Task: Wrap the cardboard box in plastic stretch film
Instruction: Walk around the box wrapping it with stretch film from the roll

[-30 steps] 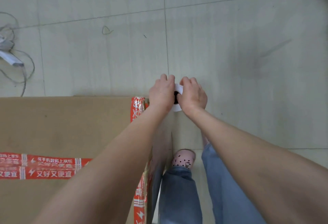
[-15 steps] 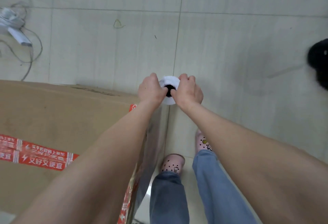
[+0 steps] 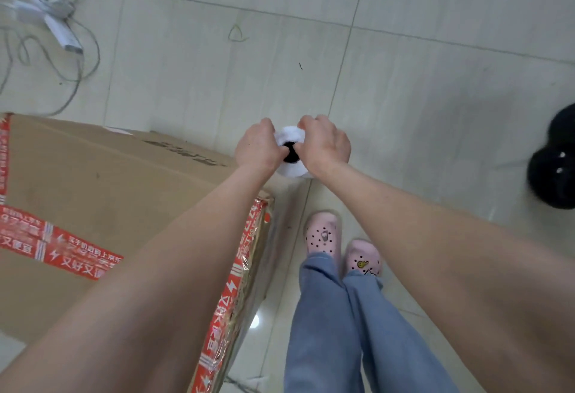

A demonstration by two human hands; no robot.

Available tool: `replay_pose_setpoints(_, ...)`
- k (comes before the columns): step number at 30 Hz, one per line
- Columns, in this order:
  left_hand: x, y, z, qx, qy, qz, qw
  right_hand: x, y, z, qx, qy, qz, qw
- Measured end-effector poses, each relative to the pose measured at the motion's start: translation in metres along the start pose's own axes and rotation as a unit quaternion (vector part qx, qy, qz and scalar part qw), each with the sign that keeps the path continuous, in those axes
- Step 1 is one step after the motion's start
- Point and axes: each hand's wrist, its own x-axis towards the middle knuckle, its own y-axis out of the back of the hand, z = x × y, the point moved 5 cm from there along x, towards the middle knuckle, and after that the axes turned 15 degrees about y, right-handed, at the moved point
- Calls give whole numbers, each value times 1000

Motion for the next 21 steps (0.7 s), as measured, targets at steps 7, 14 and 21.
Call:
replay_pose_setpoints(7, 4, 9, 27, 98, -130, 11, 987, -6, -6, 9, 96, -139, -16, 986)
replay_pose_setpoints(14, 27, 17, 12, 45, -96, -8, 994, 27, 2, -20, 9, -27, -35, 999)
replay_pose_setpoints(21, 53, 37, -35, -74, 60, -28, 995, 65, 0, -80, -65, 107, -72, 989)
